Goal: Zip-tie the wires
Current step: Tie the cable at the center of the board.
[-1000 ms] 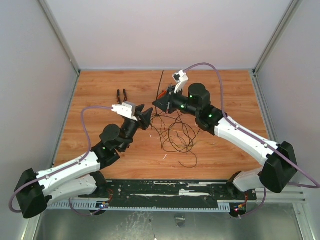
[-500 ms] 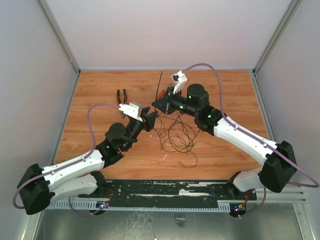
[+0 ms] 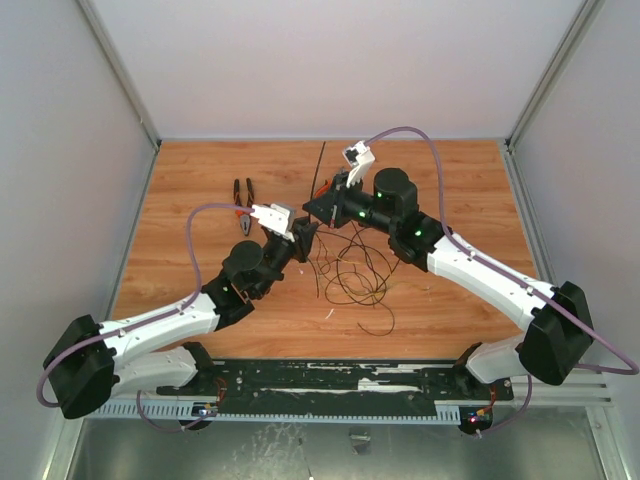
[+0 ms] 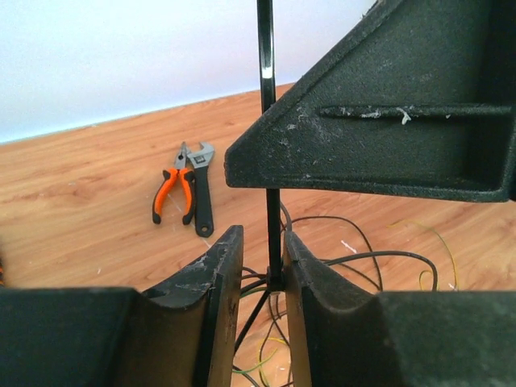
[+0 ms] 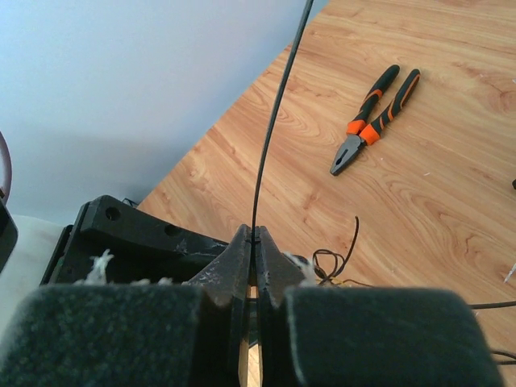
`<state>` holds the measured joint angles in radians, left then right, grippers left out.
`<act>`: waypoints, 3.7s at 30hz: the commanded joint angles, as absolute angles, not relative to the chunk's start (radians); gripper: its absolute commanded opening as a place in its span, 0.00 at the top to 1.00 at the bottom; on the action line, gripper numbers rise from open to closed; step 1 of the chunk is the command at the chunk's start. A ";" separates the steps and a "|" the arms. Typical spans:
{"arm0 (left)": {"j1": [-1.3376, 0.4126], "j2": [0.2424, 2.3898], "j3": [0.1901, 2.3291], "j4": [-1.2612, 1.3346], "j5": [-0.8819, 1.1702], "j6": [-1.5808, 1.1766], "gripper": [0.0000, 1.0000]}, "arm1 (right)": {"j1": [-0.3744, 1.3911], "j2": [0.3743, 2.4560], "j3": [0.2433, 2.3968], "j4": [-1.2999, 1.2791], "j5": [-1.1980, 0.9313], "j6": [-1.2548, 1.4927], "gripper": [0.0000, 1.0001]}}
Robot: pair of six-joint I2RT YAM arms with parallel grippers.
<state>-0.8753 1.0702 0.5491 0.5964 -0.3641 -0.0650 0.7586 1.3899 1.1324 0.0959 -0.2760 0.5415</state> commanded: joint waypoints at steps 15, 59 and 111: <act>-0.857 0.941 0.539 0.587 -0.322 -0.080 0.62 | 0.767 1.423 1.160 0.075 -0.249 0.512 1.00; -0.825 1.051 0.502 0.605 -0.234 -0.132 0.83 | 0.766 1.405 1.174 0.078 -0.240 0.517 1.00; -0.845 1.203 0.409 0.662 -0.195 -0.187 0.87 | 0.721 1.417 1.350 0.058 -0.246 0.481 1.00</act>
<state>-0.8291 1.1606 0.4679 0.8112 -0.2203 -0.1814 0.7349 1.4345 1.2373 -0.1112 -0.2394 0.4839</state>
